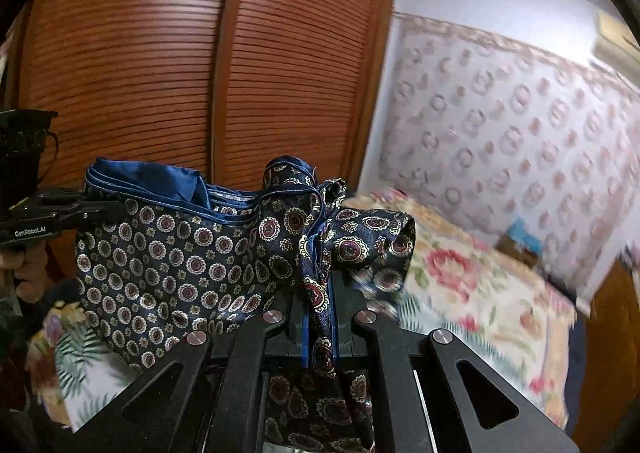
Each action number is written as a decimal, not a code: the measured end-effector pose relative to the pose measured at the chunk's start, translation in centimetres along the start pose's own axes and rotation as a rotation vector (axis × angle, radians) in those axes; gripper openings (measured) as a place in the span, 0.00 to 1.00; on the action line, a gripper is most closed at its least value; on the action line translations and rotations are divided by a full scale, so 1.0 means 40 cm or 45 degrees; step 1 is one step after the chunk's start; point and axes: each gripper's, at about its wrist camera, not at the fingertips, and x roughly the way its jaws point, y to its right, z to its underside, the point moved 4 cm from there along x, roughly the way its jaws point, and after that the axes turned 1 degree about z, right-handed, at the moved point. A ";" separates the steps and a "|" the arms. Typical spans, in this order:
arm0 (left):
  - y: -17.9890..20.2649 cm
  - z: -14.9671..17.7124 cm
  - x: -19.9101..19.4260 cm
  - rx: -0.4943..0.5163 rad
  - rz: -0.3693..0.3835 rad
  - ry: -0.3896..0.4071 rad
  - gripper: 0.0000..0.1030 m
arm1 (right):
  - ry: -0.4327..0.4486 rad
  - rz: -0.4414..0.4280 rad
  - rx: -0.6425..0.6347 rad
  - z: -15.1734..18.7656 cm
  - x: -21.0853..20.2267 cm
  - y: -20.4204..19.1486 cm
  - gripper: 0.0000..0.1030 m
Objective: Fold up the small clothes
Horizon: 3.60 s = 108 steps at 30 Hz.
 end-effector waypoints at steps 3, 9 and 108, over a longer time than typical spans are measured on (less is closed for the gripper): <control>-0.046 0.013 0.020 -0.077 -0.025 -0.002 0.06 | 0.001 -0.010 -0.077 -0.050 0.087 0.013 0.06; -0.105 0.067 0.084 -0.140 -0.112 -0.041 0.06 | -0.062 -0.013 -0.197 -0.083 0.299 0.013 0.06; 0.459 0.157 -0.106 0.207 -0.051 -0.068 0.92 | -0.005 0.442 0.506 0.326 -0.674 -0.185 0.80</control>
